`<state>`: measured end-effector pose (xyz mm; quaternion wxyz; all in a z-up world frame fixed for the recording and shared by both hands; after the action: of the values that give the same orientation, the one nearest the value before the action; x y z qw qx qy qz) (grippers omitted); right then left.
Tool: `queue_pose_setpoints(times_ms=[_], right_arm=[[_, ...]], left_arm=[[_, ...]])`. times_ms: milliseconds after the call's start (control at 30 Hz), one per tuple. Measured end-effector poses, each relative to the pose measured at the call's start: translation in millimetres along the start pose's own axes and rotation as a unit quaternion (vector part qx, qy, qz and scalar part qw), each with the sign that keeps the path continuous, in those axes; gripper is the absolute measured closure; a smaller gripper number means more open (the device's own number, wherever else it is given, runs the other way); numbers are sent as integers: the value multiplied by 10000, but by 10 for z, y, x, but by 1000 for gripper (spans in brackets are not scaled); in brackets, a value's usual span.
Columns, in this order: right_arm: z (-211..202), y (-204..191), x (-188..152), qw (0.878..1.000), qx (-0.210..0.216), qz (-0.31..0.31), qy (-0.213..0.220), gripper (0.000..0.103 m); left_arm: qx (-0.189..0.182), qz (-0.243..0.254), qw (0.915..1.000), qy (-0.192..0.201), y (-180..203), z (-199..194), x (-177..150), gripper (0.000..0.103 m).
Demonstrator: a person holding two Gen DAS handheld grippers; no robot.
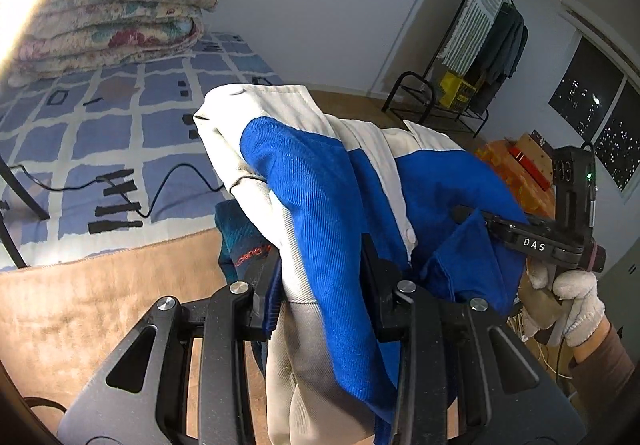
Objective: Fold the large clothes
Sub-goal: 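Lift the folded jacket bundle with both tools and flip it over, then lower the bundle onto the bed and open both tools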
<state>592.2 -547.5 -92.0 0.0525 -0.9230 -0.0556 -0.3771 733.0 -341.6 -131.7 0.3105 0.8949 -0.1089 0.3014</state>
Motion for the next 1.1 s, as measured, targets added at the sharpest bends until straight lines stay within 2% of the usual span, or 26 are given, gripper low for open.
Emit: queue_pose_setpoints(times_ms=[200, 400, 467, 667, 833, 1100], right_arm=[[126, 132, -66, 9997, 15, 242, -62, 72], [219, 155, -87, 9993, -118, 307, -155, 59], [191, 158, -131, 9992, -190, 296, -163, 58], [148, 171, -216, 9984, -384, 344, -212, 47], [96, 178, -267, 9975, -580, 319, -244, 37], [-163, 142, -347, 9958, -801, 426, -133, 33]], left_arm=[[-22, -106, 9999, -122, -109, 52, -32, 68], [-11, -291, 9993, -231, -189, 53, -45, 61], [73, -249, 9994, -227, -192, 45, -67, 52], [213, -357, 9989, -197, -290, 3, -105, 42], [267, -338, 9990, -124, -316, -109, -125, 41], [263, -206, 9994, -29, -245, -381, -242, 41]])
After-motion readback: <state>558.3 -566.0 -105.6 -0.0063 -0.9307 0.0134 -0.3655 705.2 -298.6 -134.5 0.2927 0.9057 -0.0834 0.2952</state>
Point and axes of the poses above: each gripper's, at about its wrist camera, not at the fingertips, and z roughly the way its jaws point, y to its right, x to its top, the point moved 3 cm from there along z, roughly the way its jaws point, and after that the axes turned 12 degrees about -z, right-handed, at the moved point
